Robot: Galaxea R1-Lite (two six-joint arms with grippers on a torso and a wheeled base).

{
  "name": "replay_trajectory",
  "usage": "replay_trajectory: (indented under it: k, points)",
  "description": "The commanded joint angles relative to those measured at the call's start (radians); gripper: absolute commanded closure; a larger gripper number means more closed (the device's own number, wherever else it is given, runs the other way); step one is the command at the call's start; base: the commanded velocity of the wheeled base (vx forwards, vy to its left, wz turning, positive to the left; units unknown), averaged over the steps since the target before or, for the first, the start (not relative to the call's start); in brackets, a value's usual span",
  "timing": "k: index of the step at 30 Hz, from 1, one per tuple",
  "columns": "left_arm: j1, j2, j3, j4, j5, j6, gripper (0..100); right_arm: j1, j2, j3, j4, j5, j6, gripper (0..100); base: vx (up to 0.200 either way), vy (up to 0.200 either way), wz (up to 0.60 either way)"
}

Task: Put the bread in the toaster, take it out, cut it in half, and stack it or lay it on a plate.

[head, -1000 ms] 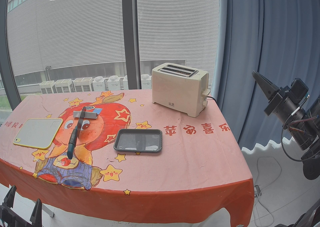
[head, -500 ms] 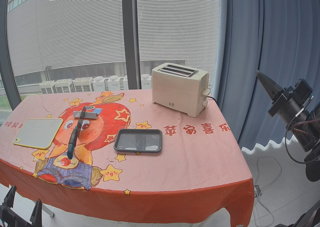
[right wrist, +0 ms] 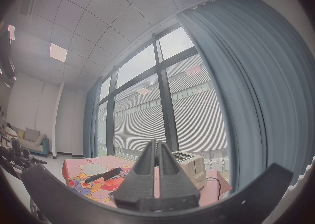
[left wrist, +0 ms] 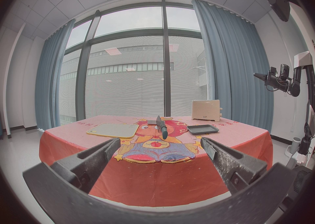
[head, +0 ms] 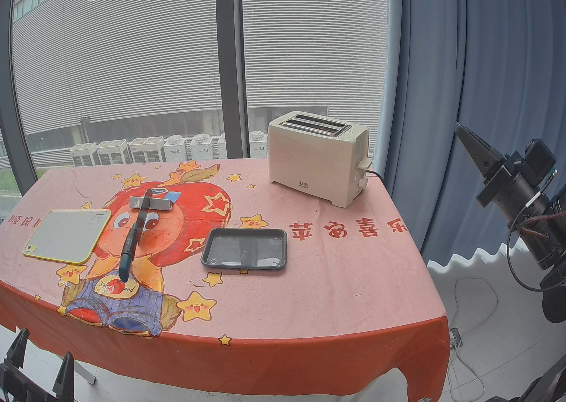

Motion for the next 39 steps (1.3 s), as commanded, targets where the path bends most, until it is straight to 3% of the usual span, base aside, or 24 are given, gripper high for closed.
replay_trajectory:
  k: [1,39]
  points:
    - [0.000,-0.013,0.018,0.000,0.000,0.000,0,0.002,-0.008,0.000,0.001,0.001,0.000,100,0.000,0.000,0.00]
    - [0.000,-0.013,0.018,0.000,0.000,0.000,0,0.004,-0.068,0.000,0.061,0.017,0.000,100,0.000,0.000,0.00]
